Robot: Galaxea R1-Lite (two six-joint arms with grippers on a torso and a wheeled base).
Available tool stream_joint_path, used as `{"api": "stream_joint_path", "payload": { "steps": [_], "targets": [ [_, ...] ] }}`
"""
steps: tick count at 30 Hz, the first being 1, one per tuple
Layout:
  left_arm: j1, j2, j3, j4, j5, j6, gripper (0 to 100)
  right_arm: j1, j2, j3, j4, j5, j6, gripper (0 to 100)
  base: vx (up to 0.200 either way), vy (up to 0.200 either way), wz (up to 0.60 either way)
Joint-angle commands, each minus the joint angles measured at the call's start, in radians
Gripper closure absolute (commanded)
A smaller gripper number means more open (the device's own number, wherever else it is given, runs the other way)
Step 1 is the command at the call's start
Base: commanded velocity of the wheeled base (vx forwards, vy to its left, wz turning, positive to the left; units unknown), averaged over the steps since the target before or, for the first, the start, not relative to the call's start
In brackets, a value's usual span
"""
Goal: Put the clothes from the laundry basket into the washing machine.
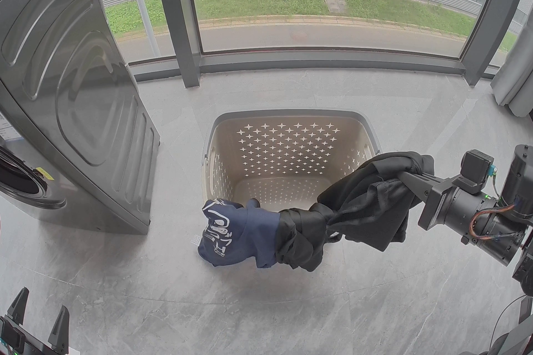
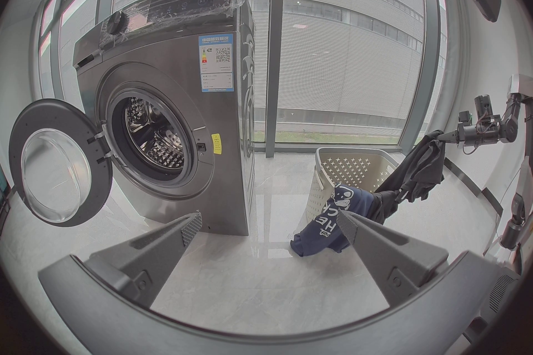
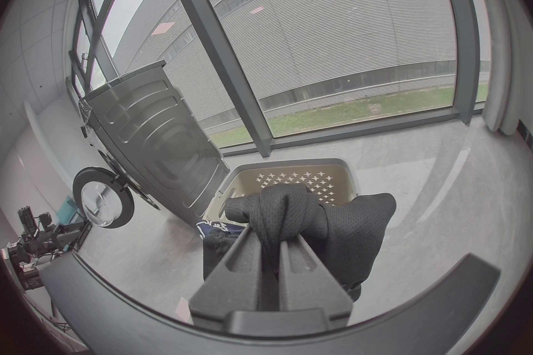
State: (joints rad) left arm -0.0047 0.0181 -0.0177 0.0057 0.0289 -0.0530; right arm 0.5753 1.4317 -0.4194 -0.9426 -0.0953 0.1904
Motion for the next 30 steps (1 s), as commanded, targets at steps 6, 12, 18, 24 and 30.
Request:
{"api": "stream_joint_path", "payload": {
  "steps": [6, 12, 18, 24, 30],
  "targets": [
    [0.000, -0.009, 0.015, 0.000, 0.000, -0.001, 0, 0.018, -0.045, 0.011, 0.002, -0.024, -0.003, 100, -0.200, 0.000, 0.00],
    [0.000, -0.009, 0.015, 0.000, 0.000, -0.001, 0, 0.020, -0.045, 0.022, 0.002, -0.024, -0.003, 100, -0.033, 0.000, 0.00],
    [0.000, -0.009, 0.015, 0.000, 0.000, -0.001, 0, 0.021, -0.043, 0.022, 0.004, -0.023, 0.000, 100, 0.000, 0.000, 0.00],
    [0.000, -0.009, 0.015, 0.000, -0.001, -0.001, 0, 0.029, -0.043, 0.024, 0.004, -0.023, 0.003, 100, 0.000, 0.133, 0.00],
    [0.000, -0.009, 0.015, 0.000, -0.001, -0.001, 0, 0.029, -0.039, 0.030, 0.001, -0.023, 0.003, 100, 0.000, 0.200, 0.00]
  ]
}}
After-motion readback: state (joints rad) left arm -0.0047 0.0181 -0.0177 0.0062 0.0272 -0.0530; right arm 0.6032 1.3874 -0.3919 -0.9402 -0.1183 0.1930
